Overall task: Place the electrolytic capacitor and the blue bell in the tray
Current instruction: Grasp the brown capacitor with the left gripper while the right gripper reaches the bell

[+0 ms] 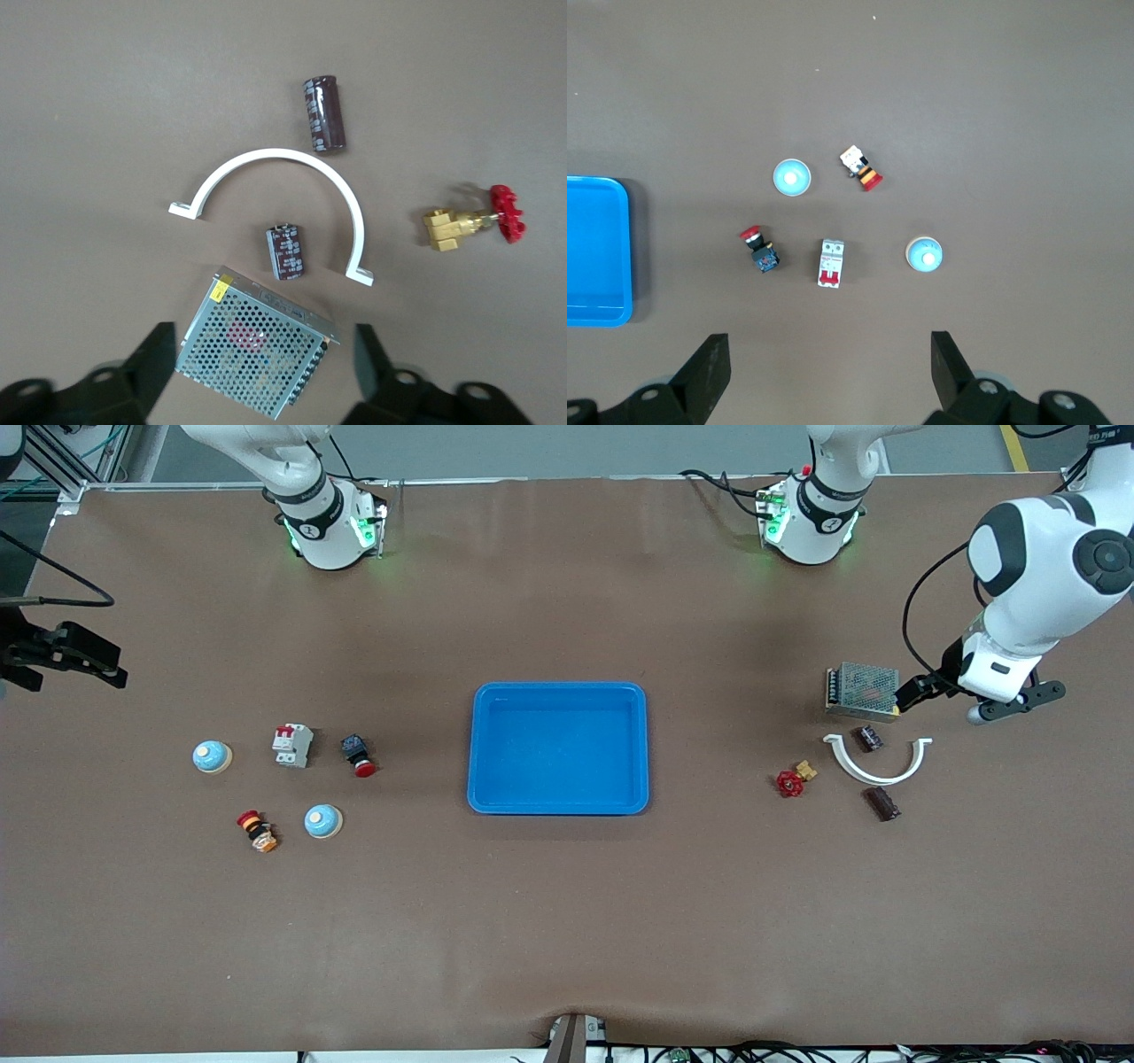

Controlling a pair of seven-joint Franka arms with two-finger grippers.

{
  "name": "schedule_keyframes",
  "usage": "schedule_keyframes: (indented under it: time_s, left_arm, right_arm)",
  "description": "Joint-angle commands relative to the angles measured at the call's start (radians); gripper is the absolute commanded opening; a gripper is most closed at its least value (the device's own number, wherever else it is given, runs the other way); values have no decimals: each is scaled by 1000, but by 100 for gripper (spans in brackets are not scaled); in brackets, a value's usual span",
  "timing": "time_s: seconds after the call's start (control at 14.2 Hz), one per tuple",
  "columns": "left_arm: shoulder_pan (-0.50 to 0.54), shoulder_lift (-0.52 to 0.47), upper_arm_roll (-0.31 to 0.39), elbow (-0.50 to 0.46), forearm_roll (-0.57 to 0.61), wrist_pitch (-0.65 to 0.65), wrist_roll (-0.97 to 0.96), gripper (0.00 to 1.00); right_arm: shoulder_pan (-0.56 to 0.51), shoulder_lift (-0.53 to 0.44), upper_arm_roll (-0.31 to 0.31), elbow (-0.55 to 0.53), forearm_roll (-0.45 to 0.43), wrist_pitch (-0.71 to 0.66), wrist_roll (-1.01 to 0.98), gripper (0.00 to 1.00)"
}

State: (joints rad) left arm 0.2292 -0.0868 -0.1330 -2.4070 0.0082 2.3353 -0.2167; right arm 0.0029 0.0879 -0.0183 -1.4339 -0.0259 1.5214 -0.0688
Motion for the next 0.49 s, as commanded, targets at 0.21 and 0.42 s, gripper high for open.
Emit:
schedule_keyframes:
  time_s: [0.21,0.42]
  left_arm:
    - [30,119,-11,2,0,117,-58,81]
    - [21,182,-14,2,-2,189,-113,78]
  right_arm:
    - [34,127,1,13,49,94,-3,100]
    - [54,191,1,-14,58,170,-3,100]
